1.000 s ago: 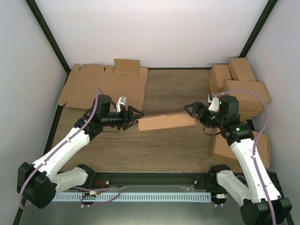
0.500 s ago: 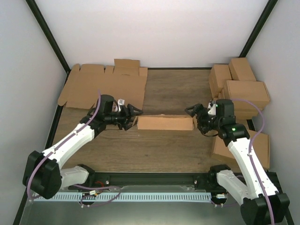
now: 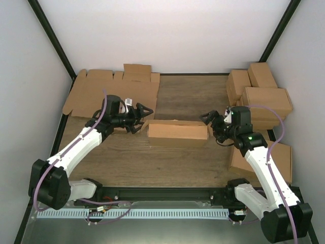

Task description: Fold the paper box

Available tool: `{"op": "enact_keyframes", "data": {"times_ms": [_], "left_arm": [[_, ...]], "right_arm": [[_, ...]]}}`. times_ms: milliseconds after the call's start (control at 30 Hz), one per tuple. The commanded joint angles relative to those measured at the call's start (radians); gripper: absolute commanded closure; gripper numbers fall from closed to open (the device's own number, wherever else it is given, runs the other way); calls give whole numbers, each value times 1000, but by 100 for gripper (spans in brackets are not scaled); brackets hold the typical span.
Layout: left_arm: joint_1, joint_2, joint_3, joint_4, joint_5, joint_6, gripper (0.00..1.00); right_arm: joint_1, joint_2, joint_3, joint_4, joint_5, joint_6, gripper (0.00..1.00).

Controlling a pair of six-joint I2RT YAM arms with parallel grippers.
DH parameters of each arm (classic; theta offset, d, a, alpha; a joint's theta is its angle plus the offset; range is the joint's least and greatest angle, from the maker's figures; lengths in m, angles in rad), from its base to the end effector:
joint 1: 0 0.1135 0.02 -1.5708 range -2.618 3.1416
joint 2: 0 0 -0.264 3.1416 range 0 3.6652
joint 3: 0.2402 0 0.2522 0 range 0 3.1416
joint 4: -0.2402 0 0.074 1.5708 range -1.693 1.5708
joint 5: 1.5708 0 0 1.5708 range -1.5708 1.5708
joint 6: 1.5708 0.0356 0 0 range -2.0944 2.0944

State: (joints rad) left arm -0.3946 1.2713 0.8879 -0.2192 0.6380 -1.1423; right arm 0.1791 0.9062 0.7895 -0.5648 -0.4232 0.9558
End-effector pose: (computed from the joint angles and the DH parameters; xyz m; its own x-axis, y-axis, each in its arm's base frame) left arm 0.2469 -0.1258 0.2716 -0.9103 -0.4124 -0.0353 -0.1594 0.4279 -0.8896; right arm 0.1845 0.0483 0.2853 -0.7466 0.6217 -0.2368 0.2315 0.5765 0.7836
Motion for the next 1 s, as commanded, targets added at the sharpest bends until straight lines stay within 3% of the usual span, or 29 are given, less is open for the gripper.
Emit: {"op": "enact_keyframes", "data": {"times_ms": [0, 367, 567, 733, 967], "left_arm": [[9, 13, 50, -46, -28, 94, 4], [31, 49, 200, -246, -169, 372, 0], [38, 16, 230, -296, -252, 465, 0], [38, 4, 232, -286, -226, 582, 0], [37, -90, 194, -239, -224, 696, 15]], "right_arm": [[5, -10, 36, 32, 73, -84, 0], [5, 45, 117, 33, 221, -295, 0], [5, 74, 160, 26, 222, -398, 0], [5, 62, 158, 53, 205, -462, 0], [5, 7, 172, 59, 218, -538, 0]]}}
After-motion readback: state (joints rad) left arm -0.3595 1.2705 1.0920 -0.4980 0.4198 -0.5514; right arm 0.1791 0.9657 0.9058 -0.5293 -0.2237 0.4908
